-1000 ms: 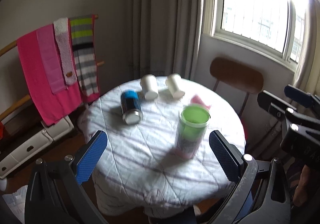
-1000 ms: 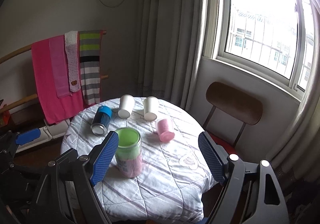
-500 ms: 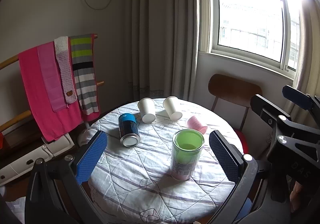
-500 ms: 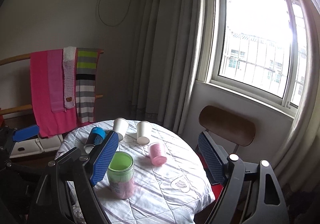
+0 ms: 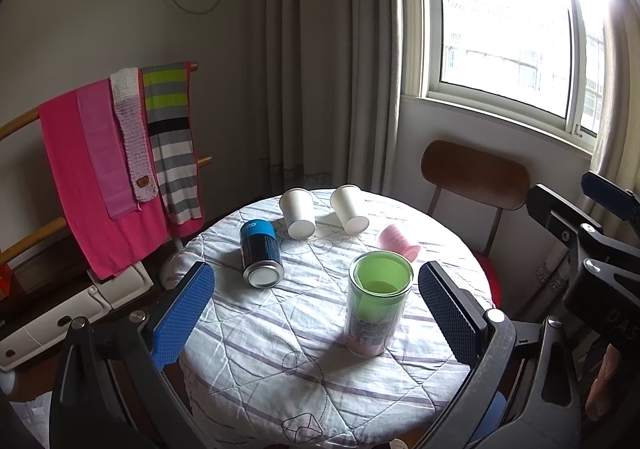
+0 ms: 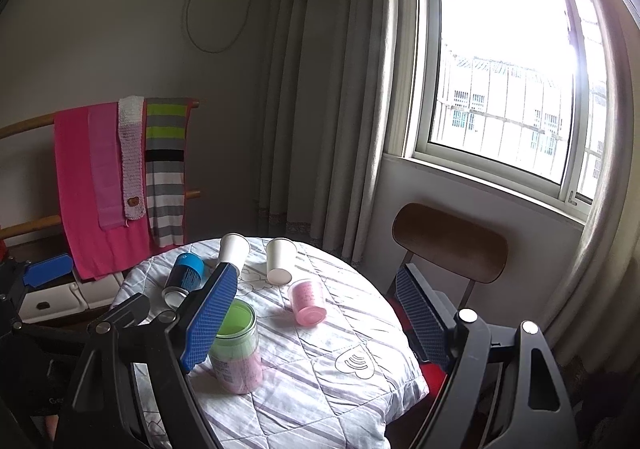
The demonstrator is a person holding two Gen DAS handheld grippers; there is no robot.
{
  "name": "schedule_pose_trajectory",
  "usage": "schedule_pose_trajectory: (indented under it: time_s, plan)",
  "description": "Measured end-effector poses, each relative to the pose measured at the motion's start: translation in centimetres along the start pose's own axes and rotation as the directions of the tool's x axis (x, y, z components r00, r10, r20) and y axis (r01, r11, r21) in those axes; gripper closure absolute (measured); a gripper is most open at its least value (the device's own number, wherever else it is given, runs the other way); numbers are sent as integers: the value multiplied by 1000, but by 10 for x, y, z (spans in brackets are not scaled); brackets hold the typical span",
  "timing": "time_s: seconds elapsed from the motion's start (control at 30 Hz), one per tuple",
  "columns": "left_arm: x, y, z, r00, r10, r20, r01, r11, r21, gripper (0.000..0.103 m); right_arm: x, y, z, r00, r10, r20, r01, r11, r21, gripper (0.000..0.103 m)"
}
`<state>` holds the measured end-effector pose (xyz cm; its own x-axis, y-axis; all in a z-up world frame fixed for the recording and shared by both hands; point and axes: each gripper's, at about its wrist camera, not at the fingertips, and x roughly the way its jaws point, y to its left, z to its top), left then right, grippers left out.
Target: Flip cup upright
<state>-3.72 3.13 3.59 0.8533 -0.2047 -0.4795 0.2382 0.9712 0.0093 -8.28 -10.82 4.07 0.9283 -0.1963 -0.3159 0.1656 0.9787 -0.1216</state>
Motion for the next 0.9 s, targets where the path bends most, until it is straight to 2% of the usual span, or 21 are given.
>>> schedule_pose_trajectory:
  time_s: [0.23,0.7,0.9]
  plan:
    - [0,8,1,1000,29,-4,-30,999,-43,0,1,-4,-2,1000,7,-12,-7,1000,3,20]
    - [3,-5,1,999,42,-1,-42,999,9,0,4,-11,-5,1000,11,-28,-11,1000,14,20]
    - [4,-6,1,1000,26,-1,-26,1000,1,0,5,-13,-6,1000,12,-28,-11,1000,14,20]
